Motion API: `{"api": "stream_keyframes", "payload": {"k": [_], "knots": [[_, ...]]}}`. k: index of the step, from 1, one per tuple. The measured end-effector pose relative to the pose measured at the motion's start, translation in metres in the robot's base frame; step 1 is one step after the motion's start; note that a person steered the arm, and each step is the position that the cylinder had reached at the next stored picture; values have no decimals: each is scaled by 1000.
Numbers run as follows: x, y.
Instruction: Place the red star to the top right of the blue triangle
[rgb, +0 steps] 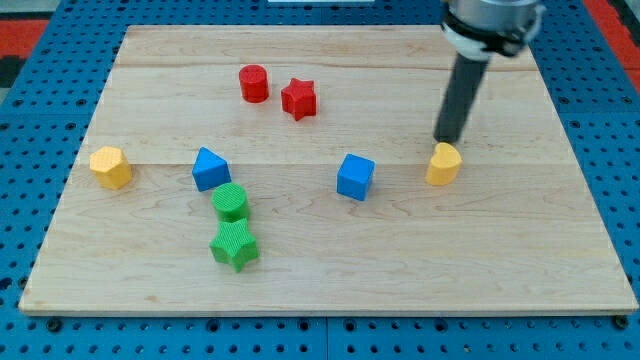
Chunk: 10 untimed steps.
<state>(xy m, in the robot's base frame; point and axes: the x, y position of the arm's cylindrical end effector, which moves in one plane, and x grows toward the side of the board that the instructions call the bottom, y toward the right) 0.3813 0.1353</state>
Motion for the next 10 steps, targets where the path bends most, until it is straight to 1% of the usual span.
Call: {"api": "stream_keyframes", "payload": {"k": [1, 2, 3, 4, 5, 6, 7, 8, 9, 10], "knots": [[-4, -43], [54, 15], [69, 50], [59, 27], [-6, 6], [-6, -87], [-44, -102], [-66, -129], [-52, -184], [-9, -210]]}}
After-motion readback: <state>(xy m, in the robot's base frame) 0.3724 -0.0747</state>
